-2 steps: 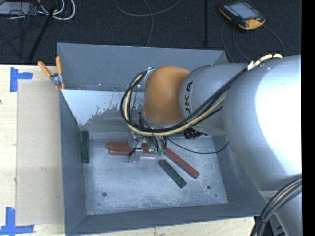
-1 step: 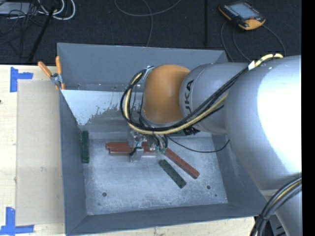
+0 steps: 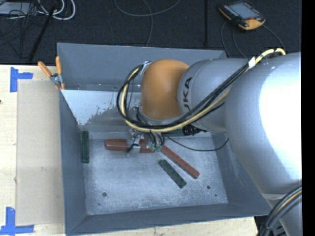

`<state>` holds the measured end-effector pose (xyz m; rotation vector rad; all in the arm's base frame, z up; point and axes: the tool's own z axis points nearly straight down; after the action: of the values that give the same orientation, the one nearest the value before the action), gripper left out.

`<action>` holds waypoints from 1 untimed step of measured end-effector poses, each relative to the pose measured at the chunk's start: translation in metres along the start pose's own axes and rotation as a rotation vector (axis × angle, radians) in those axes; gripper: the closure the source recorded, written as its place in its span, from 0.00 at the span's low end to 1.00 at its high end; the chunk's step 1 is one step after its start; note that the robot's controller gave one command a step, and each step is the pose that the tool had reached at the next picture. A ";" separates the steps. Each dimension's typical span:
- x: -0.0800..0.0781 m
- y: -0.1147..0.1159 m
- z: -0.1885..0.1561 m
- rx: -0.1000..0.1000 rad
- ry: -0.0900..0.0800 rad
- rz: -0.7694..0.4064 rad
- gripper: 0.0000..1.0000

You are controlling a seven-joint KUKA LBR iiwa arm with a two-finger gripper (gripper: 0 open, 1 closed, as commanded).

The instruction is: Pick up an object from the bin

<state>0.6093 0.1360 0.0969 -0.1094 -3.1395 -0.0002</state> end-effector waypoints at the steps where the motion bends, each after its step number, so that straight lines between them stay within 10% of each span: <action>1: 0.013 -0.032 -0.011 -0.003 0.001 0.170 1.00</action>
Offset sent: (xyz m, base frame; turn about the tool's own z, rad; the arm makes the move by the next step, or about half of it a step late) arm -0.0280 0.0175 0.1552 0.0950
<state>0.5944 0.1054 0.1081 -0.3754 -3.1183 -0.0053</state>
